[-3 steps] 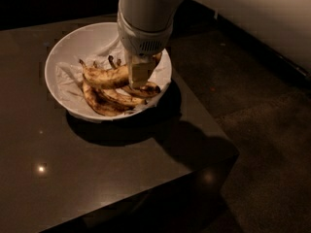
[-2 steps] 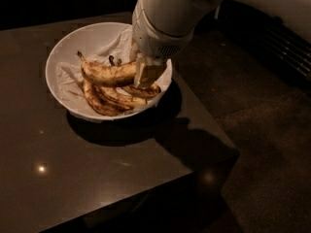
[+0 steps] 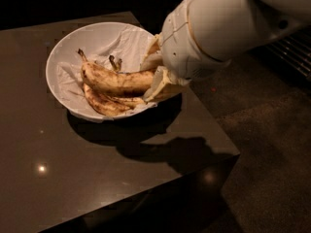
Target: Pick banana from white bowl
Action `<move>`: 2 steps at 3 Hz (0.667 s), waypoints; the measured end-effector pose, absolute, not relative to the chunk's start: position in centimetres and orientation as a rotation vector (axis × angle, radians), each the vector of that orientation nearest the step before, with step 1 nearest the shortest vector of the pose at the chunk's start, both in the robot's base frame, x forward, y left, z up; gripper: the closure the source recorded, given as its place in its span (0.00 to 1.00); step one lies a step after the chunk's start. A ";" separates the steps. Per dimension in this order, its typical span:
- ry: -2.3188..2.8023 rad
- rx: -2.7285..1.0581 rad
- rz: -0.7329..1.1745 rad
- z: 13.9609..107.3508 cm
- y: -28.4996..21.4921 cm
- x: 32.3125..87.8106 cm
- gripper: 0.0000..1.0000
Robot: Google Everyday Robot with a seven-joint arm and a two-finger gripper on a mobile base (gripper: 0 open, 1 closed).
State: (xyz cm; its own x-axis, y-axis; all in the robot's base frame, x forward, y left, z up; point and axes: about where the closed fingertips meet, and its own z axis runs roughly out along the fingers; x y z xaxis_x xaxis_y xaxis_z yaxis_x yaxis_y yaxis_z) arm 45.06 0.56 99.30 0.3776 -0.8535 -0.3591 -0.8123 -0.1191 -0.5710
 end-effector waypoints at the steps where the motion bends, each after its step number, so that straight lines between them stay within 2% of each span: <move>1: 1.447 -1.880 -0.035 99.0 -0.3 42.6 1.00; 2: 1.477 -1.845 -0.023 98.7 -1.0 40.6 1.00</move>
Offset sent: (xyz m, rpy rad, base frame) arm -0.0642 -0.0318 -0.0248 0.0910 0.0663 -0.0981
